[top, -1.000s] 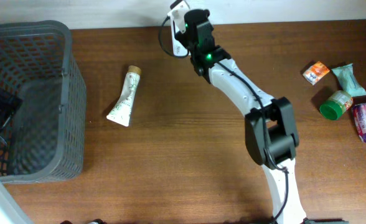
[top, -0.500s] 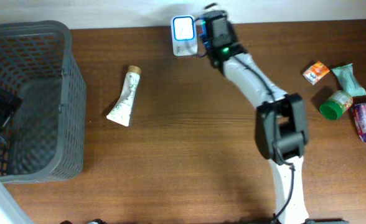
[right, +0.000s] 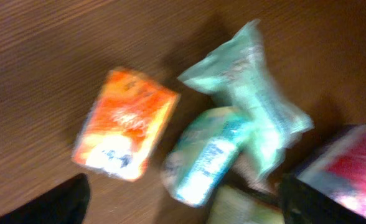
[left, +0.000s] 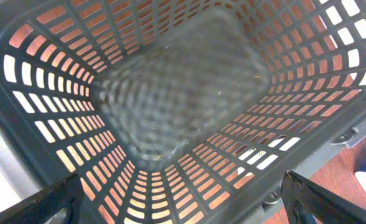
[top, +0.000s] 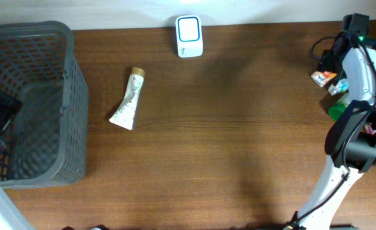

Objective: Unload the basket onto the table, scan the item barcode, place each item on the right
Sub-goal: 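Carry the teal pack to the right edge and release it, then move the right gripper to the white-gold tube and grasp it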

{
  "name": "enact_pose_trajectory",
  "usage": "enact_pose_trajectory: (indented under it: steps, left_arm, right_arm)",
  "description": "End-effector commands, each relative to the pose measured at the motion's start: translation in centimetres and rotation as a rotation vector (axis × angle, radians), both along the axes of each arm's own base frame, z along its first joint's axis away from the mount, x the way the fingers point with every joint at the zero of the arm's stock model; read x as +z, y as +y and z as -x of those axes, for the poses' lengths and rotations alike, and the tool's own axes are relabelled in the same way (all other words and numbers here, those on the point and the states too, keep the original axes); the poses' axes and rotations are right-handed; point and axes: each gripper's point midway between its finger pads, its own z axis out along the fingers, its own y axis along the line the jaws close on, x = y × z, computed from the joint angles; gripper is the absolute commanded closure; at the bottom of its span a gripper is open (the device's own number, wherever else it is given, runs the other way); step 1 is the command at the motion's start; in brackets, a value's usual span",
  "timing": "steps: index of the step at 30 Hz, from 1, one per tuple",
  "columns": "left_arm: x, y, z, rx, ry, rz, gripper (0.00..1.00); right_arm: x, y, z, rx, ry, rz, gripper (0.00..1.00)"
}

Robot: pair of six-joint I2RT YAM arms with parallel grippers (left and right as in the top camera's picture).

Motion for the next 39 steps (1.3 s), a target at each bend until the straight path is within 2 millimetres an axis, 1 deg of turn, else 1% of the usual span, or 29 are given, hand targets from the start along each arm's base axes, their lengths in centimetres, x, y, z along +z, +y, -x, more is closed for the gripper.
enact_pose_trajectory:
  steps: [1, 2, 3, 4, 5, 6, 9, 10, 12, 14, 15, 16, 17, 19, 21, 22, 23, 24, 25, 26, 28, 29, 30, 31, 33, 34, 37, 38, 39]
  left_arm:
    - [0.0, 0.2, 0.1, 0.008, 0.002, 0.003, 0.01]
    - [-0.1, 0.2, 0.0, 0.008, 0.002, 0.003, 0.01]
    - [0.0, 0.2, 0.1, 0.008, 0.002, 0.002, 0.01]
    - [-0.1, 0.2, 0.0, 0.008, 0.002, 0.003, 0.01]
    - [0.0, 0.2, 0.1, 0.008, 0.002, 0.003, 0.01]
    - [-0.1, 0.2, 0.0, 0.008, 0.002, 0.003, 0.01]
    - [0.0, 0.2, 0.1, 0.008, 0.002, 0.002, 0.01]
    - [-0.1, 0.2, 0.0, 0.008, 0.002, 0.003, 0.01]
    - [-0.1, 0.2, 0.0, 0.008, 0.002, 0.003, 0.01]
    - [0.0, 0.2, 0.1, 0.008, 0.002, 0.002, 0.01]
    - [0.0, 0.2, 0.1, 0.008, 0.002, 0.003, 0.01]
    - [0.0, 0.2, 0.1, 0.008, 0.002, 0.003, 0.01]
    - [0.0, 0.2, 0.1, 0.008, 0.002, 0.003, 0.01]
    - [0.0, 0.2, 0.1, 0.008, 0.002, 0.003, 0.01]
    - [0.0, 0.2, 0.1, 0.008, 0.002, 0.003, 0.01]
    - [-0.1, 0.2, 0.0, 0.008, 0.002, 0.003, 0.01]
    - [-0.1, 0.2, 0.0, 0.008, 0.002, 0.003, 0.01]
    - [0.0, 0.2, 0.1, 0.008, 0.002, 0.002, 0.01]
    - [0.0, 0.2, 0.1, 0.008, 0.002, 0.002, 0.01]
    - [0.0, 0.2, 0.1, 0.008, 0.002, 0.003, 0.01]
    - [0.0, 0.2, 0.1, 0.008, 0.002, 0.003, 0.01]
    - [0.0, 0.2, 0.1, 0.008, 0.002, 0.003, 0.01]
    - [0.0, 0.2, 0.1, 0.008, 0.002, 0.003, 0.01]
    - [0.0, 0.2, 0.1, 0.008, 0.002, 0.003, 0.01]
    - [-0.1, 0.2, 0.0, 0.008, 0.002, 0.003, 0.01]
    - [0.0, 0.2, 0.1, 0.008, 0.002, 0.003, 0.01]
    - [-0.1, 0.2, 0.0, 0.008, 0.002, 0.003, 0.01]
    - [0.0, 0.2, 0.1, 0.008, 0.002, 0.003, 0.01]
    - [0.0, 0.2, 0.1, 0.008, 0.002, 0.002, 0.01]
  right_arm:
    - [0.1, 8.2, -2.3, 0.243, -0.126, -0.421, 0.08]
    - [1.2, 12.4, -3.1, 0.345, -0.192, -0.616, 0.08]
    - [2.5, 16.6, -3.5, 0.441, -0.231, -0.765, 0.08]
    - [2.9, 18.9, -3.6, 0.486, -0.230, -0.810, 0.07]
    - [2.8, 21.4, -3.2, 0.518, -0.200, -0.834, 0.07]
    - [2.6, 25.1, -2.5, 0.568, -0.142, -0.856, 0.01]
    - [2.5, 31.6, -1.3, 0.681, -0.076, -0.874, 0.01]
    - [2.7, 36.1, -1.0, 0.779, -0.070, -0.870, 0.01]
    - [3.3, 41.1, -0.6, 0.879, -0.088, -0.869, 0.01]
    - [3.6, 47.3, -0.2, 0.901, -0.111, -0.881, 0.01]
    - [3.2, 49.8, -0.5, 0.864, -0.142, -0.811, 0.01]
    - [2.9, 50.8, -0.7, 0.833, -0.158, -0.775, 0.01]
    - [2.6, 52.8, -0.6, 0.792, -0.179, -0.748, 0.01]
    - [2.5, 57.5, 0.1, 0.828, -0.237, -0.751, 0.01]
    - [2.2, 61.0, 0.8, 0.859, -0.290, -0.730, 0.00]
    - [1.2, 62.3, 1.1, 0.831, -0.309, -0.703, 0.09]
    - [0.6, 62.9, 1.4, 0.827, -0.312, -0.678, 0.19]
    - [-0.1, 63.3, 1.7, 0.811, -0.309, -0.665, 0.22]
    - [-1.7, 64.5, 2.3, 0.799, -0.302, -0.666, 0.28]
    - [-2.6, 65.6, 2.8, 0.815, -0.300, -0.671, 0.33]
    - [-4.9, 67.0, 3.9, 0.838, -0.274, -0.669, 0.34]
    - [-5.7, 67.0, 4.0, 0.835, -0.265, -0.657, 0.35]
    - [-7.0, 66.1, 3.8, 0.809, -0.252, -0.608, 0.40]
    - [-7.7, 64.4, 3.4, 0.769, -0.242, -0.536, 0.41]
    - [-8.2, 61.1, 3.2, 0.713, -0.182, -0.447, 0.45]
    - [-7.9, 59.3, 3.3, 0.685, -0.139, -0.426, 0.47]
    - [-6.1, 51.5, 4.4, 0.580, 0.033, -0.343, 0.50]
    - [-5.4, 49.5, 4.9, 0.596, 0.086, -0.310, 0.55]
    - [-4.6, 47.2, 6.0, 0.642, 0.163, -0.264, 0.55]
